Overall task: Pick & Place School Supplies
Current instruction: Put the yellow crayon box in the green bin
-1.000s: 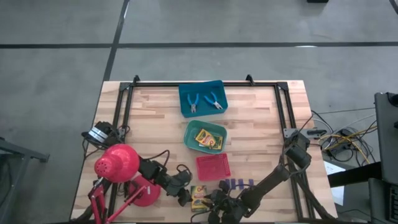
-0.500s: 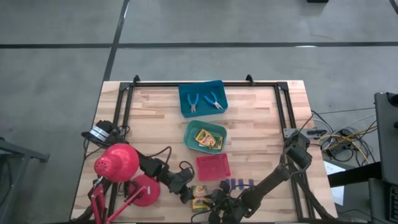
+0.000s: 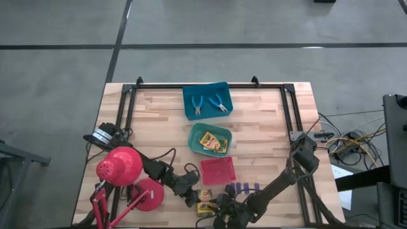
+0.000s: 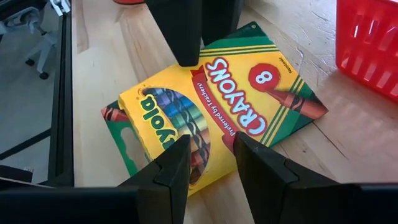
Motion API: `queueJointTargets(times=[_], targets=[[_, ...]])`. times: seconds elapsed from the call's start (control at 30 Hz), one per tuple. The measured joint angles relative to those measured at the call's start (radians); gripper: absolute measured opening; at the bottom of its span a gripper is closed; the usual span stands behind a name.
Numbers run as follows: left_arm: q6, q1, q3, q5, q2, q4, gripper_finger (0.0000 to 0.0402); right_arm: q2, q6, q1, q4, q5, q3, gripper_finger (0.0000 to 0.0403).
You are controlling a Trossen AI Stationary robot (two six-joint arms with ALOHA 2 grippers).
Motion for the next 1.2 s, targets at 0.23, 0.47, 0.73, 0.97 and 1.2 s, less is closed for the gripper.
queueJointTargets(times=[0.23,0.47,0.73,0.97,1.2], targets=[[0.004,0.001,0.002,-0.007,0.047,0.061,0.0177,0.000,0.000,0.000,0.000,0.002,0.000,0.0125],[0.016,0.001,0.002,0.014,0.054,0.077,0.0177,0.000,0.000,0.000,0.000,0.003,0.000,0.0125],[0.017,0.001,0.002,0.018,0.055,0.075,0.0177,0.003,-0.045,0.008,0.024,0.090,-0.003,0.0125],[0.018,0.001,0.002,0.019,0.056,0.073,0.0157,0.002,-0.049,0.008,0.027,0.096,-0.003,0.0125],[0.023,0.001,0.001,0.021,0.056,0.072,0.0098,0.002,-0.049,0.006,0.031,0.099,-0.002,0.0125]])
